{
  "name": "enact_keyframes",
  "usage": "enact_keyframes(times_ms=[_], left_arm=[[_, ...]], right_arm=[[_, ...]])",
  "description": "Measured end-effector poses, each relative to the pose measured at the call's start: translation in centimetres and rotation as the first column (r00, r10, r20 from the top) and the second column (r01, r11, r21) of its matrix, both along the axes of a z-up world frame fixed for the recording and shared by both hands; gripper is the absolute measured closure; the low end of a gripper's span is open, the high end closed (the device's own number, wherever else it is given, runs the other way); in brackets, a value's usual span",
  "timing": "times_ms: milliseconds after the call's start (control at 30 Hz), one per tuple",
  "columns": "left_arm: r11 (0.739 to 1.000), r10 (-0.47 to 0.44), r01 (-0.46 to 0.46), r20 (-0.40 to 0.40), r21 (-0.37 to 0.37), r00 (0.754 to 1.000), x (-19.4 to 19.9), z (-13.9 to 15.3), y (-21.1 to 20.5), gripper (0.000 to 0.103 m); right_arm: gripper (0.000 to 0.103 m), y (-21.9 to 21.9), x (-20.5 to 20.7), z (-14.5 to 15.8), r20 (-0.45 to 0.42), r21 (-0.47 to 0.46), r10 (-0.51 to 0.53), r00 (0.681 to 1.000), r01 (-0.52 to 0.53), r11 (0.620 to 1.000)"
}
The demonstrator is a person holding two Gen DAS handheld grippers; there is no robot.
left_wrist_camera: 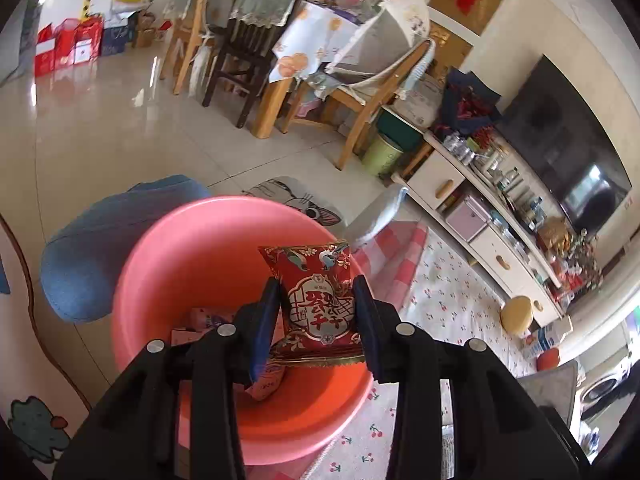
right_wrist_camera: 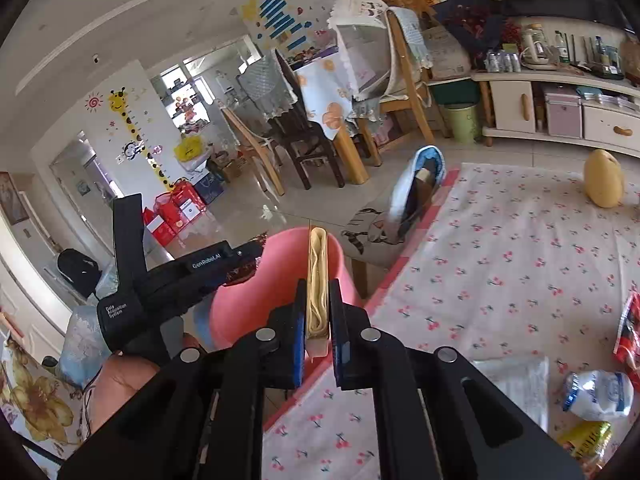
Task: Collect trash
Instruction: 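Carry both packets over the pink bucket and open both grippers to drop them, then move both grippers back over the table toward the remaining packets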
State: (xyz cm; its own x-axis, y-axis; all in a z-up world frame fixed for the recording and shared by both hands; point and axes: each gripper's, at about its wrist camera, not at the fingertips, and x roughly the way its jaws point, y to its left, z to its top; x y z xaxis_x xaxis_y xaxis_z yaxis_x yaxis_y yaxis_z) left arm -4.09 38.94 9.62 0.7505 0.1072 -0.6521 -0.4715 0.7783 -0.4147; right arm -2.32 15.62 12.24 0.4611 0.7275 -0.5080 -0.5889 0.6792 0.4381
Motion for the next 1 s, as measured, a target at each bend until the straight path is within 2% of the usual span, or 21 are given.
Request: enact_keyframes(times_ms=[200,367,400,433,500,567,633,800,1000], left_arm=[[0.996,0.046,-0.048,-0.018,-0.075,0.999,-0.2,-0.9,2.7,0.063],[0.996,0.052,-0.054,-0.037,-0.072,0.998,0.1,-1.4,3.5,0.059],[0.996,0.056,-0.058,-0.035,-0.067,0.998,0.1,-1.4,3.6,0.056],[0.996,0.061,-0.063,-0.035,-0.063,0.998,0.2,-1.4,3.5,0.048],[0.996,0.079,-0.081,-0.04,-0.047,0.996,0.2,-1.5,3.4,0.037],[0.995,0.091,-0.093,-0.039,-0.036,0.995,0.1,-1.5,3.5,0.034],[0.994,0.105,-0.106,-0.025,-0.021,0.994,0.0,-1.4,3.5,0.027],[0.992,0.114,-0.118,0.059,0.054,0.992,-0.4,-0.5,2.3,0.017],[0.983,0.027,-0.05,0.13,0.179,0.991,0.4,0.8,-0.6,0.012]], right_arm=[[0.092,5.8,1.8,-0.6,-0.015,-0.011,0.046,0.999,-0.046,0.999],[0.089,9.1,3.2,-2.9,-0.049,-0.07,0.054,0.997,-0.058,0.996],[0.08,9.3,3.5,-3.5,-0.06,-0.076,0.046,0.997,-0.05,0.996],[0.058,9.3,3.6,-4.0,-0.063,-0.088,0.022,0.998,-0.028,0.996],[0.038,8.7,3.6,-4.5,-0.054,-0.093,-0.003,0.999,-0.002,0.996],[0.037,7.9,3.3,-4.7,-0.038,-0.103,-0.027,0.999,0.023,0.994],[0.029,6.8,2.9,-4.7,-0.02,-0.115,-0.067,0.998,0.064,0.991],[0.015,3.9,1.3,-3.8,0.043,-0.143,-0.132,0.99,0.137,0.98],[0.013,1.2,-0.9,-3.2,0.129,-0.24,-0.174,0.976,0.201,0.95]])
